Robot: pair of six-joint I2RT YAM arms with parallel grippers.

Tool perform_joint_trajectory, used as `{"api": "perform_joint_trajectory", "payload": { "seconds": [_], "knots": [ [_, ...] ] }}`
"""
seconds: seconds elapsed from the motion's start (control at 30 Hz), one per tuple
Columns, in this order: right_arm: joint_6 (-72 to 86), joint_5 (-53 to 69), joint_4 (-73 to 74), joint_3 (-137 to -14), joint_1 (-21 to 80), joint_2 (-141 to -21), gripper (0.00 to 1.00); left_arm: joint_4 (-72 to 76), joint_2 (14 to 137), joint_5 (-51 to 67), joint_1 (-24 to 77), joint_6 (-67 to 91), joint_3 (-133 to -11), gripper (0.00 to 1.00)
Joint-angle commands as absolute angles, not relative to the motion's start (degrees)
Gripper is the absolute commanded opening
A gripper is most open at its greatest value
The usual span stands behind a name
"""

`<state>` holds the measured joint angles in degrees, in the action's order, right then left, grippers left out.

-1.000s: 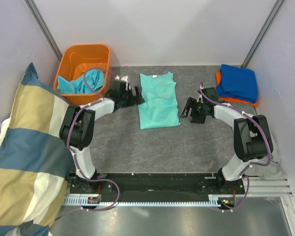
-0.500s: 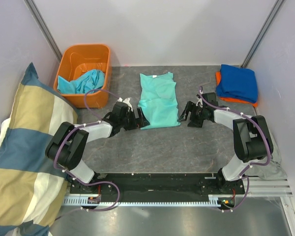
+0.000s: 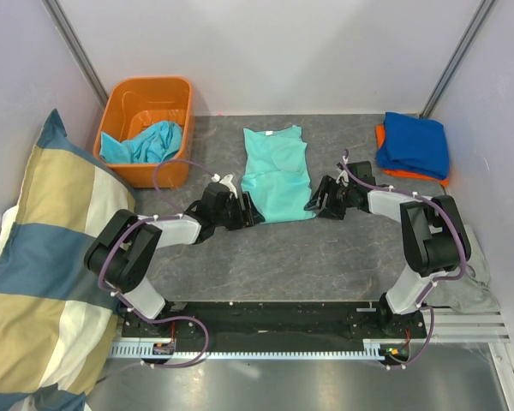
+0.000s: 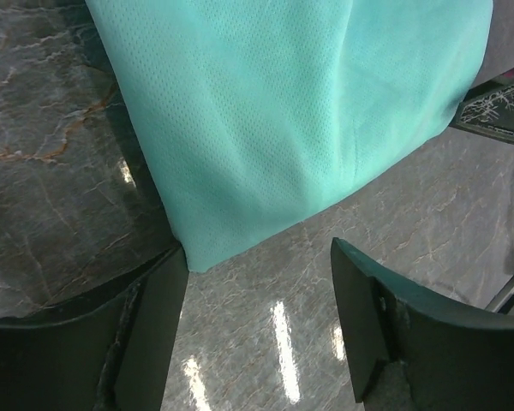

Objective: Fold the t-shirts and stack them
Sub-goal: Fold the tshirt

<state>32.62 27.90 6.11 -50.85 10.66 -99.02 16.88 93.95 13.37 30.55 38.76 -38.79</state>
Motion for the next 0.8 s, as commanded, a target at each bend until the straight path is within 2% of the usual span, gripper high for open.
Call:
{"api": "perform_joint_trajectory", "payload": {
  "seconds": [0.0, 0.23, 0.33, 0.43, 0.47, 0.5, 0.53, 0.57, 0.6, 0.77],
  "knots": [
    [31.6, 25.9, 7.4, -50.5, 12.1, -102.7, 0.66, 15.6, 96.7, 12.3, 31.4, 39.9, -39.3, 0.70],
    [32.0, 25.8, 7.0, -50.8, 13.5, -104.1, 0.44, 15.8, 96.9, 12.2, 31.4, 39.7, -39.3, 0.63],
    [32.1, 25.5, 6.9, -50.8, 13.9, -104.4, 0.30, 15.8, 97.2, 12.0, 31.4, 39.6, -39.3, 0.58],
    [32.2, 25.6, 6.9, -50.8, 14.2, -104.3, 0.16, 16.0, 97.6, 12.1, 31.4, 39.6, -39.3, 0.48],
    [32.2, 25.8, 6.9, -50.6, 14.4, -104.2, 0.06, 16.1, 97.6, 12.2, 31.4, 39.6, -39.3, 0.40],
    [32.1, 25.8, 7.0, -50.5, 14.5, -103.5, 0.01, 16.1, 97.6, 12.3, 31.4, 39.6, -39.4, 0.34],
    [32.2, 25.8, 7.4, -50.4, 14.7, -103.2, 0.00, 16.1, 97.4, 12.5, 31.4, 39.5, -39.5, 0.25],
    [32.2, 25.7, 7.7, -50.0, 15.0, -102.7, 0.00, 15.8, 97.3, 12.5, 31.4, 39.5, -39.6, 0.05],
    [32.0, 25.2, 8.2, -49.8, 15.2, -101.6, 0.00, 15.4, 97.1, 12.5, 31.5, 38.9, -40.0, 0.02],
    [32.4, 22.9, 13.0, -47.6, 19.0, -96.5, 0.00, 10.3, 92.7, 12.3, 32.4, 36.7, -39.6, 0.02]
  ]
}}
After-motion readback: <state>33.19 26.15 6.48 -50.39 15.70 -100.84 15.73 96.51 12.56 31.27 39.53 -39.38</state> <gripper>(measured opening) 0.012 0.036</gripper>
